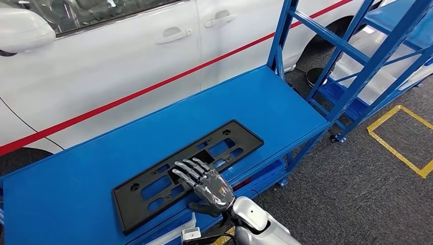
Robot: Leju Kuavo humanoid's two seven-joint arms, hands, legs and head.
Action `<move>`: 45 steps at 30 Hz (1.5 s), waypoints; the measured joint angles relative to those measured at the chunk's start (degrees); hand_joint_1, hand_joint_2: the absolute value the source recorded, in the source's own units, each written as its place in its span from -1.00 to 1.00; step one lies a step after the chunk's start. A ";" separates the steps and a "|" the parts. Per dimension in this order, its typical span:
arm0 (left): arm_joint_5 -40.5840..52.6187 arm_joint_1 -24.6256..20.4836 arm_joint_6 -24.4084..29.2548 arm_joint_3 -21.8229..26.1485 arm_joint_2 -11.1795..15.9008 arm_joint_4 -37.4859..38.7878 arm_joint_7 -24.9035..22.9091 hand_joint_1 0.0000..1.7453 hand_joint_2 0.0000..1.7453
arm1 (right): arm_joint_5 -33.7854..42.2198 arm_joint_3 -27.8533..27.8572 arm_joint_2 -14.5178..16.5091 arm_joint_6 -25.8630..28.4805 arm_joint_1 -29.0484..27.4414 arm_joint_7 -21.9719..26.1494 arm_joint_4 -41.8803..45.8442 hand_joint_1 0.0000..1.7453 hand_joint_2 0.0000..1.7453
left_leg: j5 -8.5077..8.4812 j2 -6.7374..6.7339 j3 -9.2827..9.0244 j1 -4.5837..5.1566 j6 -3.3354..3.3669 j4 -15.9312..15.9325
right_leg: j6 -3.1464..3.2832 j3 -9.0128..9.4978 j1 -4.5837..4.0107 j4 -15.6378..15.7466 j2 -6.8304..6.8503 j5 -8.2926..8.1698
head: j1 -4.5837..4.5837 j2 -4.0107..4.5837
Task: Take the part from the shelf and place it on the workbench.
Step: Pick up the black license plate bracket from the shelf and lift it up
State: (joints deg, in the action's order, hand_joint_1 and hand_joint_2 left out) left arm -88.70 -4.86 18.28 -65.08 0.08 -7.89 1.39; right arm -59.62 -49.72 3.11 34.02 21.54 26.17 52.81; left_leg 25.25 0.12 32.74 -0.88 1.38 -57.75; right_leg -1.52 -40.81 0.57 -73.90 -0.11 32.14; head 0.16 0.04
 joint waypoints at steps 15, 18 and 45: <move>0.09 -0.26 0.09 -0.96 -0.09 0.00 -0.56 -1.00 -1.00 | 4.62 -5.14 5.79 -0.42 6.96 3.08 -7.21 -1.00 1.00 | 7.09 0.04 7.35 0.01 -2.94 -16.08 | 3.02 7.53 -0.39 16.51 0.05 -7.22 | 0.26 0.00; 0.05 -0.33 0.29 -1.01 -0.11 0.00 -0.85 -1.00 -1.00 | 4.62 -6.14 6.94 -0.56 7.97 2.83 -8.50 -1.00 1.00 | 1.61 0.00 2.49 -0.01 -2.79 -5.76 | 2.69 7.55 -0.47 15.95 -0.03 -6.83 | 0.27 0.00; -0.24 -0.76 0.01 -1.78 0.01 0.00 0.15 -1.00 -1.00 | 4.50 -9.30 11.86 1.68 16.00 -1.43 -25.41 -1.00 1.00 | 7.43 0.09 7.71 0.02 -3.00 -16.24 | 3.41 7.36 -0.62 16.78 0.23 -7.52 | 0.36 0.00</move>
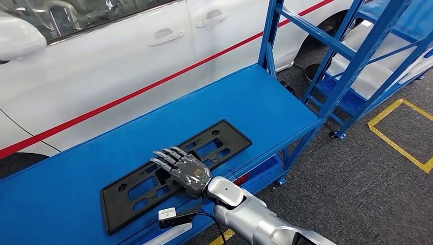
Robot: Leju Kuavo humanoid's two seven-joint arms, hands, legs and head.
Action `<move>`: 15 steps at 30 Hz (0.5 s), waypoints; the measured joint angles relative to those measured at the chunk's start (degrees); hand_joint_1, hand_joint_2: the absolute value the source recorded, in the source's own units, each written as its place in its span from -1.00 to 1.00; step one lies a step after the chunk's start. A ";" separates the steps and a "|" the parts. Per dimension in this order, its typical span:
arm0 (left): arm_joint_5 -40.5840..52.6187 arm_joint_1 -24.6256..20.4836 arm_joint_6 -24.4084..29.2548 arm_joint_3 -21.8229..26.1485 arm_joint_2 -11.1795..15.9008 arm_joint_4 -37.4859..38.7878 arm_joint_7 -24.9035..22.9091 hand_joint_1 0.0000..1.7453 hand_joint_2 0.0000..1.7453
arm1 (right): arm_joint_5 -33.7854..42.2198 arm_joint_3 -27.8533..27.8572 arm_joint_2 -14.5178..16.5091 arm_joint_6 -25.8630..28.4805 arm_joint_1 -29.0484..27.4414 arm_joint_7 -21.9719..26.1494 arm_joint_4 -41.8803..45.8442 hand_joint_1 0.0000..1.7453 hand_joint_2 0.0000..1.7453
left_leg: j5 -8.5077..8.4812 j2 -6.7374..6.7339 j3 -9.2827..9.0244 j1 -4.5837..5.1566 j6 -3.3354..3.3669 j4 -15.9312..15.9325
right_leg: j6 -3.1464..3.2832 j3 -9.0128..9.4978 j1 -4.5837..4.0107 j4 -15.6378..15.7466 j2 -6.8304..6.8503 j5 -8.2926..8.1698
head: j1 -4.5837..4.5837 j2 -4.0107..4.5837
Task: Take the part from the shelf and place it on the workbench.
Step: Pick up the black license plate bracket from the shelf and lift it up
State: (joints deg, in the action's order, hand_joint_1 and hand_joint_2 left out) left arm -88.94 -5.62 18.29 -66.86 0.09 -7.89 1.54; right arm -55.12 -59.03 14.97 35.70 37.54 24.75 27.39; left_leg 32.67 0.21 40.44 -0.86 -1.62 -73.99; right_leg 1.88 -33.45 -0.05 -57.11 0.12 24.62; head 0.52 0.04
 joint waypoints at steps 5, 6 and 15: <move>-0.28 -0.12 -0.26 0.00 0.41 0.00 0.92 -1.00 -1.00 | -1.05 -0.36 -0.07 0.09 1.08 -1.36 -2.16 -1.00 1.00 | -7.25 0.01 -6.78 -0.26 0.20 14.43 | -0.96 -0.05 0.03 -1.14 -0.32 0.79 | -0.02 0.00; -0.30 -0.16 -0.28 0.00 0.43 0.00 1.00 -1.00 -1.00 | -1.00 -0.36 -0.12 0.16 1.31 -1.50 -2.49 -1.00 1.00 | -7.23 0.07 -7.24 -0.16 0.53 15.41 | -1.24 -0.15 -0.06 -1.29 -0.37 0.86 | -0.03 0.00; -0.36 -0.08 -0.30 0.00 0.60 0.00 1.70 -1.00 -1.00 | -1.13 -0.33 -0.73 0.04 2.19 -1.84 -4.38 -1.00 1.00 | -7.85 -0.17 -7.28 -0.25 2.75 16.13 | -3.30 -7.29 0.50 -16.25 -0.37 7.84 | -0.09 0.00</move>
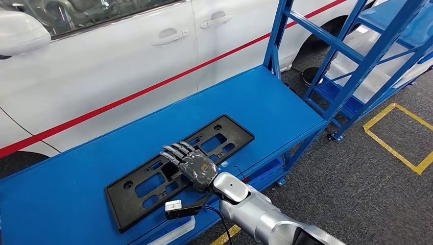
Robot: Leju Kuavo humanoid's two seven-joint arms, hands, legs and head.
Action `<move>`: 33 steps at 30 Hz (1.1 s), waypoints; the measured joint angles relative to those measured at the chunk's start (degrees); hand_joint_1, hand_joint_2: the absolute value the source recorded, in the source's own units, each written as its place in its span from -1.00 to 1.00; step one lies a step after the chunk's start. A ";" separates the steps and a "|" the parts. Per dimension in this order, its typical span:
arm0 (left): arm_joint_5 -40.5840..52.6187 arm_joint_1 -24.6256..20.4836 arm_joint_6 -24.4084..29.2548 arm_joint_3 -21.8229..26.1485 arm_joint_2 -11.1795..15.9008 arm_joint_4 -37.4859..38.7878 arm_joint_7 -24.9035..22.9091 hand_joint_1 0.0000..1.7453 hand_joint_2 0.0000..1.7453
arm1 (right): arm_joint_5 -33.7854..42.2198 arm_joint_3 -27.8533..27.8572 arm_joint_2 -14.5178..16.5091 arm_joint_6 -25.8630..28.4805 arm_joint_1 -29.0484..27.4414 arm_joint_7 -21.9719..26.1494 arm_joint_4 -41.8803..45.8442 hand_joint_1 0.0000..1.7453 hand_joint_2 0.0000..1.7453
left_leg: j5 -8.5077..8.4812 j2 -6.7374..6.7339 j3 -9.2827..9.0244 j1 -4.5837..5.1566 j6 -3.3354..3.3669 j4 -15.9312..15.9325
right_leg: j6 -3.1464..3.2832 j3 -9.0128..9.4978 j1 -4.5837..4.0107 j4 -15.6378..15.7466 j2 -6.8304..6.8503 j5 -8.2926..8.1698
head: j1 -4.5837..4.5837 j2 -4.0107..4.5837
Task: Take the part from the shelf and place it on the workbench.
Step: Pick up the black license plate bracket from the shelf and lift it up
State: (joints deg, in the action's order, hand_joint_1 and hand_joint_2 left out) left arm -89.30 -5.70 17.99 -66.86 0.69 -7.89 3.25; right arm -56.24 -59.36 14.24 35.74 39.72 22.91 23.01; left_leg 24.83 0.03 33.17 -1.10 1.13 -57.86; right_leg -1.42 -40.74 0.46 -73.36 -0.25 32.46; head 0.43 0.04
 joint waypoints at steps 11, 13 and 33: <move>0.01 -0.14 -0.60 -0.19 0.32 0.01 0.36 -1.00 -1.00 | -1.32 0.97 -0.58 -0.06 1.06 -2.02 -1.08 0.48 1.00 | 1.86 0.22 0.94 0.17 -2.43 -2.55 | 2.55 7.74 -0.02 16.04 0.02 -7.62 | 0.16 0.00; 0.02 -0.17 -0.70 -0.39 0.40 0.01 0.35 -1.00 -1.00 | -1.50 1.13 -0.81 -0.04 1.10 -2.06 -1.38 1.00 1.00 | 5.58 0.20 4.01 0.07 -2.65 -9.23 | 2.91 7.63 -0.09 16.17 0.15 -7.77 | 0.27 0.00; -0.05 -0.23 -0.06 -0.55 0.65 0.00 0.19 -1.00 -1.00 | -2.41 2.19 -1.83 -0.94 2.03 -1.80 -2.20 1.00 1.00 | 0.52 0.15 -0.99 0.05 -0.11 0.20 | 0.15 1.42 -0.04 3.45 0.05 -3.53 | 0.16 0.00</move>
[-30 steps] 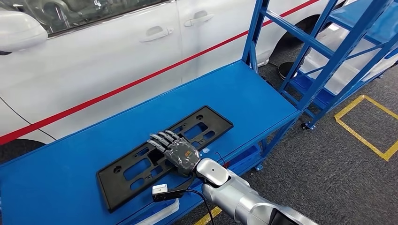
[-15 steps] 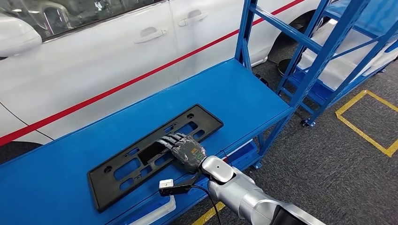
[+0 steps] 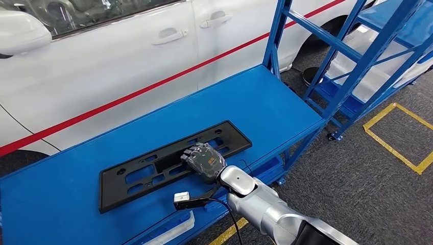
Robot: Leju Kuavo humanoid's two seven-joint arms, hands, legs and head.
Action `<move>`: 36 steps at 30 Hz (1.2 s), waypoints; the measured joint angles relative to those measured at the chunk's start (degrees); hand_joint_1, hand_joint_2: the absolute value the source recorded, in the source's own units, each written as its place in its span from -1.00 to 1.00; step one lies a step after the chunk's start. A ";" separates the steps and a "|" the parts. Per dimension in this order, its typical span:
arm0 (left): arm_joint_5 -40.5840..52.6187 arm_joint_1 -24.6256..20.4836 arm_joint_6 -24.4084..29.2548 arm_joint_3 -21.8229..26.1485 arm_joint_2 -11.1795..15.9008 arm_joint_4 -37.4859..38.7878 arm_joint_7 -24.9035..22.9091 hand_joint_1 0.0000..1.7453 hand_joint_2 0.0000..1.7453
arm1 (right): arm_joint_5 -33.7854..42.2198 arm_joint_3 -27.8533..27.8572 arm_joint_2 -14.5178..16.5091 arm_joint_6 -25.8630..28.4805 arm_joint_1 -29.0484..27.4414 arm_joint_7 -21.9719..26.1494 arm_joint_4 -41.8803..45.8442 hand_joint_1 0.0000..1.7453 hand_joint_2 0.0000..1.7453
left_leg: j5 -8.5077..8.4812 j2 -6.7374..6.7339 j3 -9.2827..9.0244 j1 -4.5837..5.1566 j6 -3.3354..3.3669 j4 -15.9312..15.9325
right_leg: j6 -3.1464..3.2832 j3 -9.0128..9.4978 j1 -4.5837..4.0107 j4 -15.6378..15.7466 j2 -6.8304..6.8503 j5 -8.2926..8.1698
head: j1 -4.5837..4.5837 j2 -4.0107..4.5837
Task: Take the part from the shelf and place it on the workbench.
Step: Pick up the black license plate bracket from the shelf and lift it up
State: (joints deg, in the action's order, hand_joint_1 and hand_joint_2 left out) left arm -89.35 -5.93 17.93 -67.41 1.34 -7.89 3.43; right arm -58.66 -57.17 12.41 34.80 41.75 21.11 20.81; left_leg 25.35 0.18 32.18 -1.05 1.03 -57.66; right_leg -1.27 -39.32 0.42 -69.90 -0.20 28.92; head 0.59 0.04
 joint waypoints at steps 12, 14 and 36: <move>0.09 0.09 -0.59 -0.14 0.02 0.00 -0.09 -1.00 -1.00 | -0.20 1.99 -0.74 4.59 -0.93 -0.36 -0.10 1.00 1.00 | 7.81 0.15 6.68 0.00 -2.59 -14.82 | 2.96 6.11 -0.33 13.01 0.25 -4.54 | 0.31 0.00; 0.09 0.25 -0.77 -0.23 0.02 0.01 -0.09 -1.00 -1.00 | -1.10 2.54 -1.01 5.27 -1.40 -0.91 0.21 1.00 1.00 | 6.73 0.13 7.25 -0.12 -2.84 -15.72 | 2.90 6.14 -0.33 12.83 0.25 -4.43 | 0.31 0.00; 0.00 0.00 -1.01 -0.90 -0.64 0.00 -0.92 -1.00 -1.00 | -22.12 23.44 -4.71 5.41 -3.99 -2.24 20.77 1.00 1.00 | 0.25 0.28 0.98 0.24 -1.22 -0.49 | 1.45 4.00 -0.75 11.47 0.04 -4.56 | 0.18 0.00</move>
State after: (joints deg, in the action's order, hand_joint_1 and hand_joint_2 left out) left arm -89.35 -5.93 16.92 -68.30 0.70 -7.89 2.51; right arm -80.78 -33.73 7.70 40.22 37.76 18.88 41.58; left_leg 25.59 0.47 33.17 -0.81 -0.19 -58.15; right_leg 0.18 -35.32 -0.34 -58.43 -0.16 24.36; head 0.77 0.04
